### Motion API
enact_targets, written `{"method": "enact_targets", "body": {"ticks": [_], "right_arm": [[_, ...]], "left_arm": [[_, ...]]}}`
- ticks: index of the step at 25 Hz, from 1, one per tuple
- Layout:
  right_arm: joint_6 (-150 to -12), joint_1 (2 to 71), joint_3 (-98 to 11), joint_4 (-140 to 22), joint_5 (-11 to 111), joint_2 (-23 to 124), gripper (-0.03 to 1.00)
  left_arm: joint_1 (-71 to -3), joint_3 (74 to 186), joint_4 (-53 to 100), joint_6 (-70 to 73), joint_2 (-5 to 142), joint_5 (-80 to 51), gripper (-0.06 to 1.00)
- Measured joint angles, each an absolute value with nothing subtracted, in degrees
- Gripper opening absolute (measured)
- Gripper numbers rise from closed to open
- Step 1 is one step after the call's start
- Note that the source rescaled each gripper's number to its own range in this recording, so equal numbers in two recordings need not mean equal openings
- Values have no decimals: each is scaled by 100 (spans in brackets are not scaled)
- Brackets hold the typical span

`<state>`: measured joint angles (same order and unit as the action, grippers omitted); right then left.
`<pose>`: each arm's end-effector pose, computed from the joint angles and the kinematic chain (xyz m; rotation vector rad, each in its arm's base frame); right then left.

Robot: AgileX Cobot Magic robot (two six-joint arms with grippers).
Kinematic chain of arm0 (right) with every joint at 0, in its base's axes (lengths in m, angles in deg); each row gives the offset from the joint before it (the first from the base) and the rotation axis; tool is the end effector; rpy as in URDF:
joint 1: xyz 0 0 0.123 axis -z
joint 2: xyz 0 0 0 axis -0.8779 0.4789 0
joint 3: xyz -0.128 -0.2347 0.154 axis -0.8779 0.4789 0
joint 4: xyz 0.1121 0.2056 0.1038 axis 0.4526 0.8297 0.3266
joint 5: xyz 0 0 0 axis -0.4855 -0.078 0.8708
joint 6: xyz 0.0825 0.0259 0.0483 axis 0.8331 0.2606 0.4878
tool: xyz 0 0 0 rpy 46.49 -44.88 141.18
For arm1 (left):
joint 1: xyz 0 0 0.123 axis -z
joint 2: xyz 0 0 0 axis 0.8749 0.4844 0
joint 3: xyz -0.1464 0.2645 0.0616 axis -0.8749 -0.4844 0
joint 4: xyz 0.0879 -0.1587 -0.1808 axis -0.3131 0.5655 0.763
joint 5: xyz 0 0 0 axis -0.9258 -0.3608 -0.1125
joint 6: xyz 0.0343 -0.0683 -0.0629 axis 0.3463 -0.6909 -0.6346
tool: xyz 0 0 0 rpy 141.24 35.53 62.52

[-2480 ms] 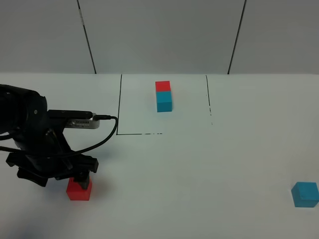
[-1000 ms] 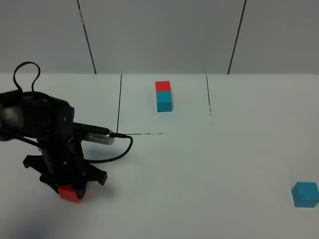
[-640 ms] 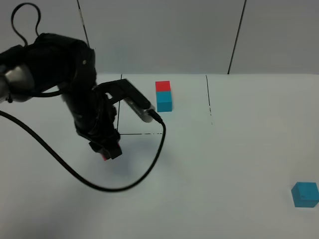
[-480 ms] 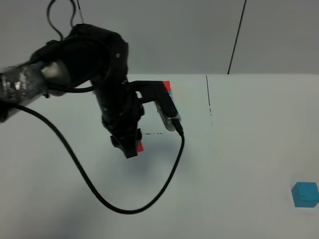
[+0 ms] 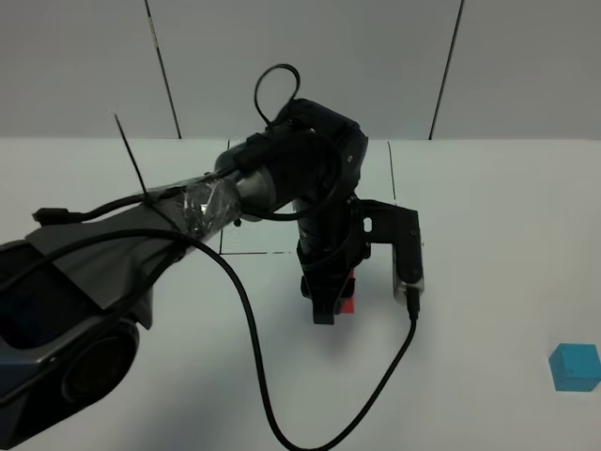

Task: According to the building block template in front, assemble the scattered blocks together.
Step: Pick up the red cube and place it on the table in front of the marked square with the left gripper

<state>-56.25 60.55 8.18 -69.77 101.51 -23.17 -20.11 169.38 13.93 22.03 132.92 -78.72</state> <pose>-0.0182 -0.0042 0.2764 0.0177 2.0286 -0.0270 0.3880 -0.3445 0.1671 2.1952 2.0241 -0.0698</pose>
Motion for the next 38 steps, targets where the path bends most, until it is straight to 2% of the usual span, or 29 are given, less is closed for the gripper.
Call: {"method": "enact_targets", "body": {"ticks": [13,31,32,33,38], "right_arm": [[-5625,6055,818,-6977,10151,-2317,100],[-5625,6055,818,-6977,10151,-2317,100],[-5625,6055,818,-6977,10151,-2317,100],[-5625,6055,818,-6977,10151,-2317,100],[-5625,6055,818,-6977,10151,-2317,100]], "left_arm": [[-1843,16983,1077,1370,13629,-7872,0],[-1812,17001,1002,1576,13856,-7872,1],[-1812,17021,1002,1580,13862,-7872,7],[-1812,17049,1002,1580,13868,-7872,18],[-1812,17200,966,1482,13783,-7872,86]]}}
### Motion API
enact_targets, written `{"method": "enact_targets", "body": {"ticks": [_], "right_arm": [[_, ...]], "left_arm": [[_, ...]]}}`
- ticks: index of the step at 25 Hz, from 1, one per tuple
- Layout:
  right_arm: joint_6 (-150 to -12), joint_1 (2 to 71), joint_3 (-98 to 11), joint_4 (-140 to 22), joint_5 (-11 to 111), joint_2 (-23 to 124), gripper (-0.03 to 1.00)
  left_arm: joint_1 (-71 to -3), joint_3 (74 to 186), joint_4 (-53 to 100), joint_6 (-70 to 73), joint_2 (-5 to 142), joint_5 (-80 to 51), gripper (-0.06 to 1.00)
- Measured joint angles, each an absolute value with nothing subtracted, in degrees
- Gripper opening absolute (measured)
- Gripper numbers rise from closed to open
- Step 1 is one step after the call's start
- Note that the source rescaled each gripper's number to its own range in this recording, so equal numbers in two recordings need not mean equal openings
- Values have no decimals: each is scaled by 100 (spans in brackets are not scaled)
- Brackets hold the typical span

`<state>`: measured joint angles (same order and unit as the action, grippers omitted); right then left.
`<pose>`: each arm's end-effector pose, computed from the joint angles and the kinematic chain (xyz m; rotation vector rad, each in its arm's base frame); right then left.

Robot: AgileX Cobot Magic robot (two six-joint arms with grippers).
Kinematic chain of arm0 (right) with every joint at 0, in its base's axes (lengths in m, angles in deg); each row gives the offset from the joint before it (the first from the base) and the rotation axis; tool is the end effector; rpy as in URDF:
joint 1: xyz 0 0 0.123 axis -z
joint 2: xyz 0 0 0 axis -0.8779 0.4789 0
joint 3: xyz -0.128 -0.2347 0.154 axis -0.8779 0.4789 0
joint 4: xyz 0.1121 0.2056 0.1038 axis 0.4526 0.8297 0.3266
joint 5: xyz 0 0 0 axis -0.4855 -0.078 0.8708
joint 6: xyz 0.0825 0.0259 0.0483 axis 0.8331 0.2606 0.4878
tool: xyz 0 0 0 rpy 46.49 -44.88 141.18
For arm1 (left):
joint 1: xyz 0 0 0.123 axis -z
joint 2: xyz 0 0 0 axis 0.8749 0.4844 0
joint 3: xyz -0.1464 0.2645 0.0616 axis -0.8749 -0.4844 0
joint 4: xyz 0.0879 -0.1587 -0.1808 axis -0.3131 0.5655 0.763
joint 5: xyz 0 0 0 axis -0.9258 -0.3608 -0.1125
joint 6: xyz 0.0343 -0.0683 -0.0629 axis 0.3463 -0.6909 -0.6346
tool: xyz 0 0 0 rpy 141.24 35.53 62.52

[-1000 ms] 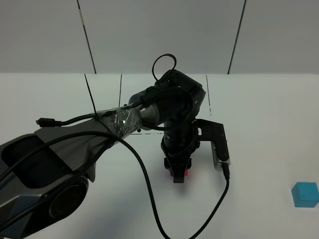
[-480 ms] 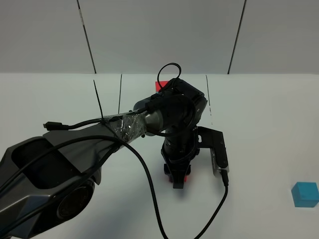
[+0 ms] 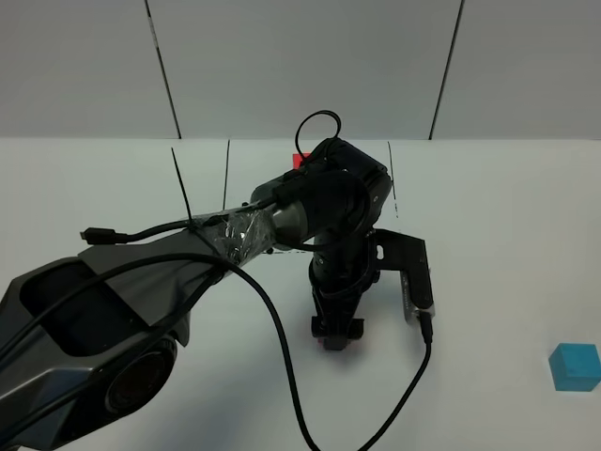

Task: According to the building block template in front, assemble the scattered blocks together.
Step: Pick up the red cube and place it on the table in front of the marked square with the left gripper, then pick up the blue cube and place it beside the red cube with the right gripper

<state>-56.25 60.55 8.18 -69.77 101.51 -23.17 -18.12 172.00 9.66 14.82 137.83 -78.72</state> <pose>-0.0182 -0.0042 0.2764 0.0177 2.0286 -0.0270 0.3869 -0.3587 0.1342 2.1586 2.1317 0.0159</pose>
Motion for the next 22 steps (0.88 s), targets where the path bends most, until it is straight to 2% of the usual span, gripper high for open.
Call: {"method": "enact_targets", "body": {"ticks": [2,3,9,12,15,22], "right_arm": [[-5625,6055,818,-6977,10151,-2317,100],[-5625,6055,818,-6977,10151,-2317,100],[-5625,6055,818,-6977,10151,-2317,100],[-5625,6055,818,-6977,10151,-2317,100],[-5625,6055,818,-6977,10151,-2317,100],[-5625,6055,818,-6977,10151,-2317,100]], "left_arm": [[-1812,17200,966,1353,13623,-7872,98],[-1804,17200,948,1277,13502,-7872,100],[-1922,17208,152,132,12755,-7879,96],[-2455,17208,-200,-696,12538,-7881,91],[-3313,17110,-128,-1261,12371,-7881,87],[-5136,15975,931,-1453,11476,-7881,81]]}}
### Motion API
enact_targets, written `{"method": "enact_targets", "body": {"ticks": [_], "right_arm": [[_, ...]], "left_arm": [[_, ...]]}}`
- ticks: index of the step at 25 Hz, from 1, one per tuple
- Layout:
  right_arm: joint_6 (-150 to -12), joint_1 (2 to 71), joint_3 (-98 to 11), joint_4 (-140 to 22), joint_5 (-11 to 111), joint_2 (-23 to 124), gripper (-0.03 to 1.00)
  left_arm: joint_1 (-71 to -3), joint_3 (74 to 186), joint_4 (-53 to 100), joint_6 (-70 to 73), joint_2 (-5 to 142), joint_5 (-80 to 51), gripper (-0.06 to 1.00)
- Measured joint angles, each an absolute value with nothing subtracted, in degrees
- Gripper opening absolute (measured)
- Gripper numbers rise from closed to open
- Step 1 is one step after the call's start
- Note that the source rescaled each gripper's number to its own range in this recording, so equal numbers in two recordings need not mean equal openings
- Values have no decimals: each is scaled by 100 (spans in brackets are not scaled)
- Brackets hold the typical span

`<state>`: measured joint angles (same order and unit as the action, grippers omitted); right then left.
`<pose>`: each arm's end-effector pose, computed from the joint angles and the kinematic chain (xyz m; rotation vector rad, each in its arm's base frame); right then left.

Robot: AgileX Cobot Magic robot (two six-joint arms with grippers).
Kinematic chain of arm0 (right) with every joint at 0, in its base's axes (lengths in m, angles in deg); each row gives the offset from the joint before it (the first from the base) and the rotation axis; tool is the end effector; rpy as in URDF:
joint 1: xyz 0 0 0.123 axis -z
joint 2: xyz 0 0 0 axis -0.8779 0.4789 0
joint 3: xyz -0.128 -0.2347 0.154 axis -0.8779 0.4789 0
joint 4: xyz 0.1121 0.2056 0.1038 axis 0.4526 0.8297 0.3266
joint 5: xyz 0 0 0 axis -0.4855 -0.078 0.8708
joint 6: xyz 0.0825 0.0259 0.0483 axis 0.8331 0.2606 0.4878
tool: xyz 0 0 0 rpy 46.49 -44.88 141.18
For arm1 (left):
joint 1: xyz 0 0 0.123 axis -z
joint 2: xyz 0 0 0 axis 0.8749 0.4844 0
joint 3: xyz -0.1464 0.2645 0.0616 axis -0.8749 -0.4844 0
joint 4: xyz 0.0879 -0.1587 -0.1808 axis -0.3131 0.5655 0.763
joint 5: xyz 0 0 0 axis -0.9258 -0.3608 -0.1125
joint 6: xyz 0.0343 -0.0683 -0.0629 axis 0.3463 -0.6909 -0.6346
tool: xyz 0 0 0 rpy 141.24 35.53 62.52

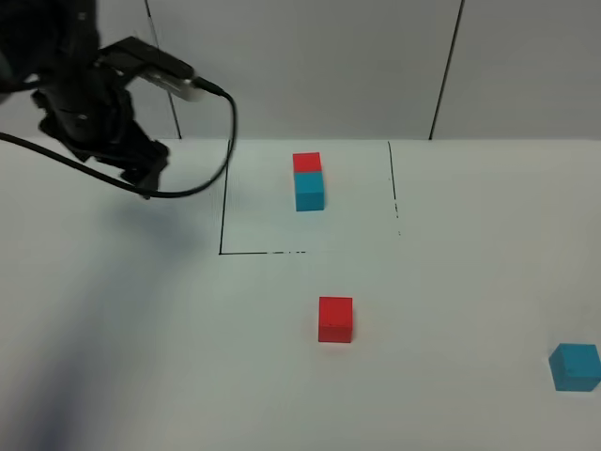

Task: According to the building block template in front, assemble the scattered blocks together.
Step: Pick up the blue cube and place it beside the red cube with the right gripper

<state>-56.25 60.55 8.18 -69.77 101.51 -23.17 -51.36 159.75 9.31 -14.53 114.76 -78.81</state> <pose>-0.0182 -0.0042 0.2764 0.0177 2.0286 -0.0270 0.4610 -0.0773 0.2774 0.6932 2.7619 0.0494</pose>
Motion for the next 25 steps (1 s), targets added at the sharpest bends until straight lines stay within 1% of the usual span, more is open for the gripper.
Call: {"method": "enact_targets", "body": {"ticks": [6,9,13,16,21,25], "right_arm": [[-5625,6055,818,-6982,10151,-2317,100],[-5625,6055,818,-6982,10151,-2317,100],[-5625,6055,818,-6982,10151,-2317,100],[-5625,6055,818,-6982,10151,-2317,100],[-5625,6055,818,-6982,10151,-2317,100],[-5625,6055,818,-6982,10151,-2317,100]], "left_arm": [[-6332,14313,1674,-1165,10218,-7876,78],[-6615,13396,2071,-864,9380,-7620,77],[-6656,12030,2282,-738,7839,-6912,77],[-6656,11190,2300,-923,6626,-6731,76],[-6656,10087,2305,-1179,4625,-6559,74],[-6656,9500,2307,-1382,3014,-6560,72]]}}
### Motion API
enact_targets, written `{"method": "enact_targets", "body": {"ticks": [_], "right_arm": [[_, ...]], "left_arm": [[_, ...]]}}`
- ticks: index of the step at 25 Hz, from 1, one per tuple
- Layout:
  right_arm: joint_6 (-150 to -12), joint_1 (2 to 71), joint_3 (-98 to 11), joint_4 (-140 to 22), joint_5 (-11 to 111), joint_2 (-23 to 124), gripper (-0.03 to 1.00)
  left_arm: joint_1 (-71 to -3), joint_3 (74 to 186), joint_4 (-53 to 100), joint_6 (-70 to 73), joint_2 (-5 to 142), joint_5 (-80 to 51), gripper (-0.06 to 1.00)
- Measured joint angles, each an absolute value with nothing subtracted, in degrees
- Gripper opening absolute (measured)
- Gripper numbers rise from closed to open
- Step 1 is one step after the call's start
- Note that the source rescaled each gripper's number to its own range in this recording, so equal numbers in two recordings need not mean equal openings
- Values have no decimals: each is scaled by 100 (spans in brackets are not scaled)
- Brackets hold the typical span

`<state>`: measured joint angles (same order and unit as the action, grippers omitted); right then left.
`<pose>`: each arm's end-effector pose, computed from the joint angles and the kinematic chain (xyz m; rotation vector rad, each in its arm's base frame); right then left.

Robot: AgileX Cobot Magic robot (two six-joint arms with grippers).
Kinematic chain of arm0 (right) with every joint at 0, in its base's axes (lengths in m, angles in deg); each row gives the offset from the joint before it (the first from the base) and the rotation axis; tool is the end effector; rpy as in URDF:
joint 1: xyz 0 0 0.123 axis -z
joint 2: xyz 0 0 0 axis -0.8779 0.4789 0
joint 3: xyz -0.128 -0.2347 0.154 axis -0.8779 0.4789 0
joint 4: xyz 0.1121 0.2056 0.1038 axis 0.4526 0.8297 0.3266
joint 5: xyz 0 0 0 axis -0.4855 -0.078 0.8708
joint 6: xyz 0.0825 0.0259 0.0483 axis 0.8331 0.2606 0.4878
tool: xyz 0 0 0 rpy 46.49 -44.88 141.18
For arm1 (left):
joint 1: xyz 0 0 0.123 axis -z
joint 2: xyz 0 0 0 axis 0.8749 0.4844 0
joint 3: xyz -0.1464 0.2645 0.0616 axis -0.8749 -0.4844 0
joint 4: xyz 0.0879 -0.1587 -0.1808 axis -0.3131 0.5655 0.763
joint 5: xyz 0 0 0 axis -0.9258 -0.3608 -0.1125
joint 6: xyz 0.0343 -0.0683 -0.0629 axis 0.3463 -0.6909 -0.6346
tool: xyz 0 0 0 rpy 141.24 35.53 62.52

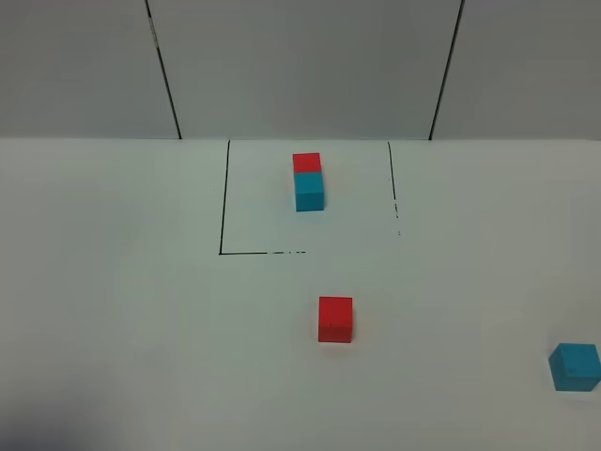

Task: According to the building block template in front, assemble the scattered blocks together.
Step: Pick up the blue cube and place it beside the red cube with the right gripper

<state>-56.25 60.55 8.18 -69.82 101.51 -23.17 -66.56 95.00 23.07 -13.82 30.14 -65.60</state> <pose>-0.0182 -0.0043 0.2764 0.0177 2.0285 -0.0280 0.0868 -0.0099 0.3538 0.2158 2.2325 -0.0498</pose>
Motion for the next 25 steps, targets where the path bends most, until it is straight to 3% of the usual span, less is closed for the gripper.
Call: {"method": "enact_targets", "body": {"ticks": [10,25], "right_arm": [[-5625,6055,818,-6982,10151,-2317,100],[-5625,6055,818,-6982,10151,-2317,100]], "left_arm": [[-6637,8457,2474,-1481,779,-7214,70],[-6478,7969,2275,-2023,-466,-7303,70]]}}
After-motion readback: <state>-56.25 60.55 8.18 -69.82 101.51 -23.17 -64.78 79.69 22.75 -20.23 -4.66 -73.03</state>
